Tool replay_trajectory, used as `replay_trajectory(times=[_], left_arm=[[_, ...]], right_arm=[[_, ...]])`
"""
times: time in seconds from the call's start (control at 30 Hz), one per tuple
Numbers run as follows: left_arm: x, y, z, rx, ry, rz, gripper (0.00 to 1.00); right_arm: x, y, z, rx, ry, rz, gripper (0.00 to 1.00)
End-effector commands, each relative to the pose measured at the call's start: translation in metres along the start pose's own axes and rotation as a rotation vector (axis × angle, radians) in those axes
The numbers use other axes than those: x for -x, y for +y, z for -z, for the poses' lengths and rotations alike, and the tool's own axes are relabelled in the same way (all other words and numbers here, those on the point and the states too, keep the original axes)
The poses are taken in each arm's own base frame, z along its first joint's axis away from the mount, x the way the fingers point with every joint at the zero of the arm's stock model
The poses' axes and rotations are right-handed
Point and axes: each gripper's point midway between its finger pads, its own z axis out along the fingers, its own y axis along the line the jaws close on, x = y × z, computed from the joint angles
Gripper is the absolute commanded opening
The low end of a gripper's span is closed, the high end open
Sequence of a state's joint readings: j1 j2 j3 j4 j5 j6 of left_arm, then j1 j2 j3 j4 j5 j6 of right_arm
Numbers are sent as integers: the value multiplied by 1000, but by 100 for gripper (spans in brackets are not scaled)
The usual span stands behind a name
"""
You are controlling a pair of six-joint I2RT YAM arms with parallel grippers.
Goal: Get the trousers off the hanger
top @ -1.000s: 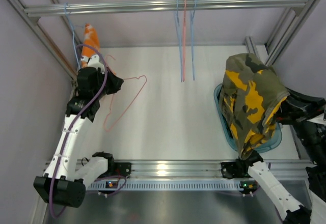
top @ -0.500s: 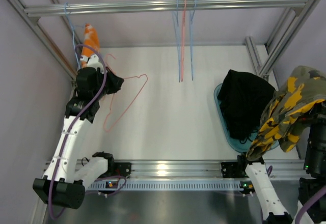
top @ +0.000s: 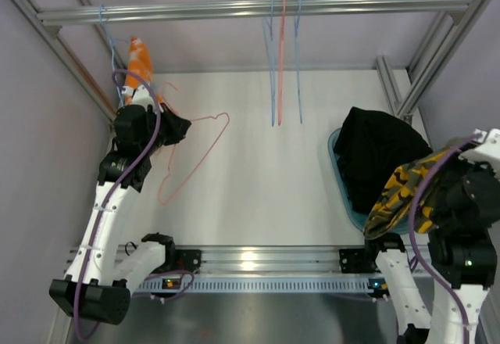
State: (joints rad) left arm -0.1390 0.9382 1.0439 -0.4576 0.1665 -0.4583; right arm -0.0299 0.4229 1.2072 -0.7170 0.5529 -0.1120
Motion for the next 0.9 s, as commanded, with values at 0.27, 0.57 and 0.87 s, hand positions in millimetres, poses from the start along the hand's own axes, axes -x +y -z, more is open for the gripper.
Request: replay_trajectory(times=[0.27,0.57,0.87], left_arm=[[22,-42,40,-184,-99,-118,0],[33,-51,64,-218,-151,-227,0],[74,-61,60,-197,-207,-338,0]], right_arm=[[-52,95,-113,104,35,-31,0],[-148,167,-163,212,304,-47,4],[-172,196,-158,319,447,-82,70]])
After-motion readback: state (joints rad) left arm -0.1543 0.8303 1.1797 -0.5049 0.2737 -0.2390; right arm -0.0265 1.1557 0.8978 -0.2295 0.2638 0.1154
